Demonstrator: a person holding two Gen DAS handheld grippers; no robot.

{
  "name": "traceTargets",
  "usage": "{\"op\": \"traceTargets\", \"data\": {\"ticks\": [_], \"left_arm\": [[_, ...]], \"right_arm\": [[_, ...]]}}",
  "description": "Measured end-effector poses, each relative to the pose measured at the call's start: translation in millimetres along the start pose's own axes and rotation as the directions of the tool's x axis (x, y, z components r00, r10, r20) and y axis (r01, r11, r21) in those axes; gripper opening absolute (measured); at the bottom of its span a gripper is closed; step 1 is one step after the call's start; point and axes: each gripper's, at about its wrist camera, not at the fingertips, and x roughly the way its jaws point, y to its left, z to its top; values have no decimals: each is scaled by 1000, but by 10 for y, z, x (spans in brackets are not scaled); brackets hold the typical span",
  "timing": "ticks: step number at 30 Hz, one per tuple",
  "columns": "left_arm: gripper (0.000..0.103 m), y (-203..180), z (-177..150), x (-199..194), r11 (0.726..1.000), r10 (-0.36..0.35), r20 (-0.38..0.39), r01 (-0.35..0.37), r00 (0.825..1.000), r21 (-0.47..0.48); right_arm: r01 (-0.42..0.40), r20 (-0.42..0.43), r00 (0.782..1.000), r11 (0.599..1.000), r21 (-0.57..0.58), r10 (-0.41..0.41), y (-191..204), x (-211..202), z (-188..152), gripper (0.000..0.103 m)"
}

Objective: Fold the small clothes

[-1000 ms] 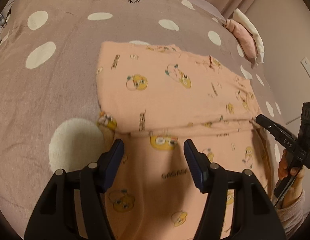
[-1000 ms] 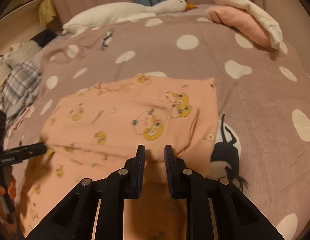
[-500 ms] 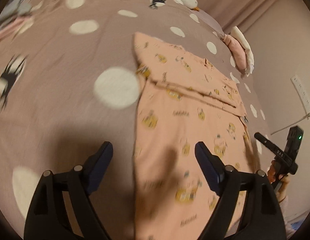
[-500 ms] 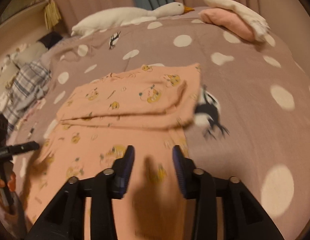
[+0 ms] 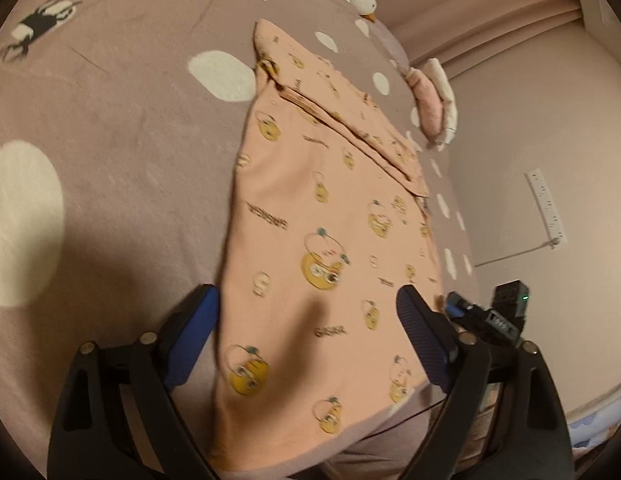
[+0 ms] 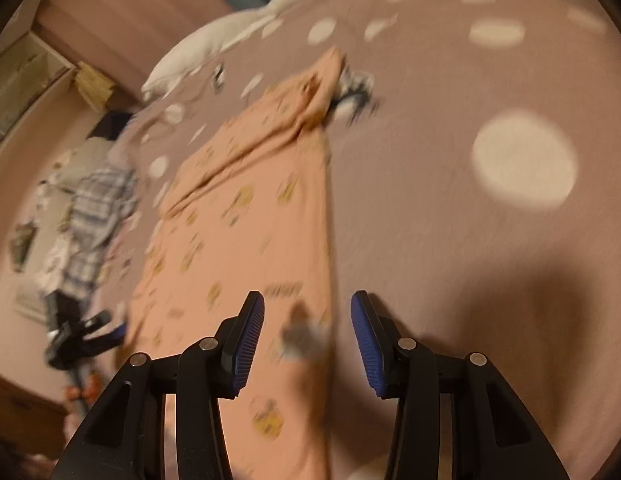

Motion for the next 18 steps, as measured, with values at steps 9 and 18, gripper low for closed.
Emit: {"op": "traceTargets", "data": {"ticks": [9, 18], "left_arm": [[91, 33, 305, 196, 995, -91, -40, 89, 995, -42], [89, 23, 252, 177, 990, -135, -66, 132, 989, -42]], "right_arm": [[-79, -20, 997, 997, 1, 79, 126, 225, 115, 52], [-99, -26, 995, 995, 12, 99, 111, 316, 212, 52]]}}
